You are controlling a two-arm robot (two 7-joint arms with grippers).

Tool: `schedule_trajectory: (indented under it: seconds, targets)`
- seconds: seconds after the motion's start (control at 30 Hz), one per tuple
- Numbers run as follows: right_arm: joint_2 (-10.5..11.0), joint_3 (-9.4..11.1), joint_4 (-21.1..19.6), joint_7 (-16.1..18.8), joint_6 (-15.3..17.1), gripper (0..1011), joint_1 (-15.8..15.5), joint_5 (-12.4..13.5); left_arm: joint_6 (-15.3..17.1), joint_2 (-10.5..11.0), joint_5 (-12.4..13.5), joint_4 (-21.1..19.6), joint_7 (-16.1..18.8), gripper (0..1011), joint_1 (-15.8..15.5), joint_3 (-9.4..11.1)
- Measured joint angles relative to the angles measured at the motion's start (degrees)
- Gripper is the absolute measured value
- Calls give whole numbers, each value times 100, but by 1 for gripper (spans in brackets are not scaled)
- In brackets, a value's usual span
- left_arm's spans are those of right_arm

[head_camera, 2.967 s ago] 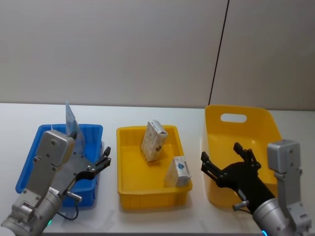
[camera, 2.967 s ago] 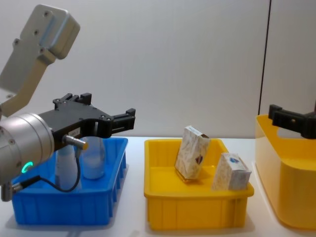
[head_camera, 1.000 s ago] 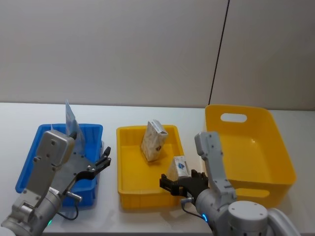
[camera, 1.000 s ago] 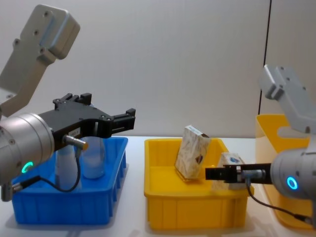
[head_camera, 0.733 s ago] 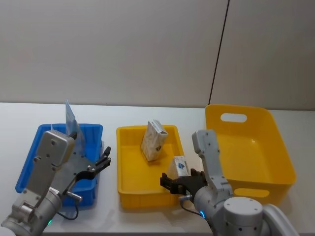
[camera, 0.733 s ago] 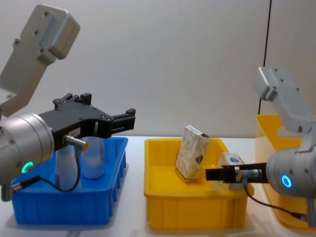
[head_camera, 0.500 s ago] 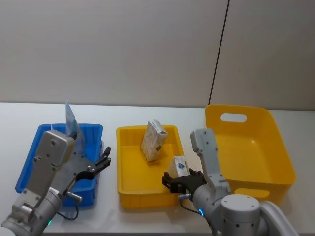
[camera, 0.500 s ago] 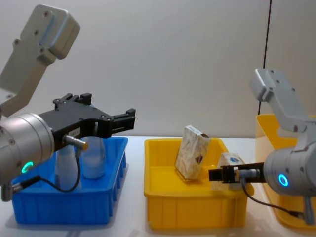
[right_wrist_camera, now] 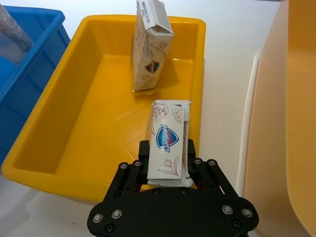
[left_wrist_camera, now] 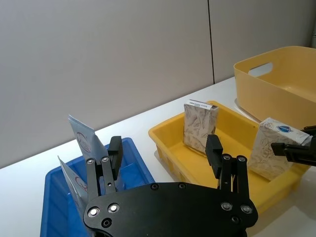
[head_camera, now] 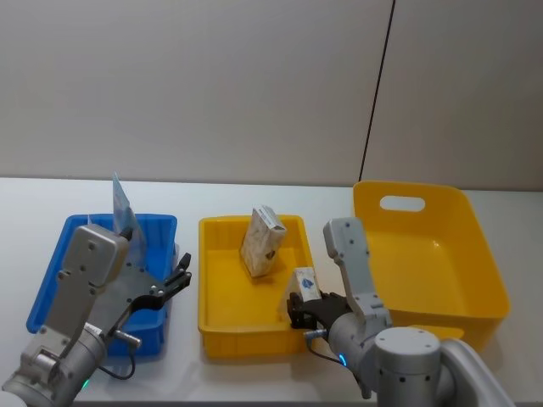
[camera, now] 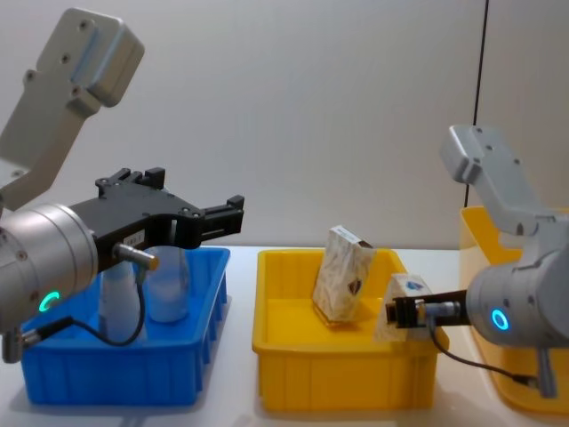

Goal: Bimanual collaborative sorting of washing and personal care products

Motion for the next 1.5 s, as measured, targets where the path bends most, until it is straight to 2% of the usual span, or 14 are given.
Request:
schedule_trajectory:
  seconds: [0.27,0.6,1.1,1.37,1.5]
  targets:
    - [-13,-31,72,38,-66,363,49,-79,0,0,0,0,0,1001,0,0]
    - [22,-165,64,49,-357,362,67,-292,0,0,0,0,0,1001,0,0]
    - [194,-395,-213,63,-1207,362,2,-696,0,0,0,0,0,1001,0,0]
    - [325,-378,-510,73,-1687,363,-72,-853,0,0,0,0,0,1001,0,0]
    - [387,-317,-678,11,-1798,362,-117,-930,0,0,0,0,0,1001,0,0]
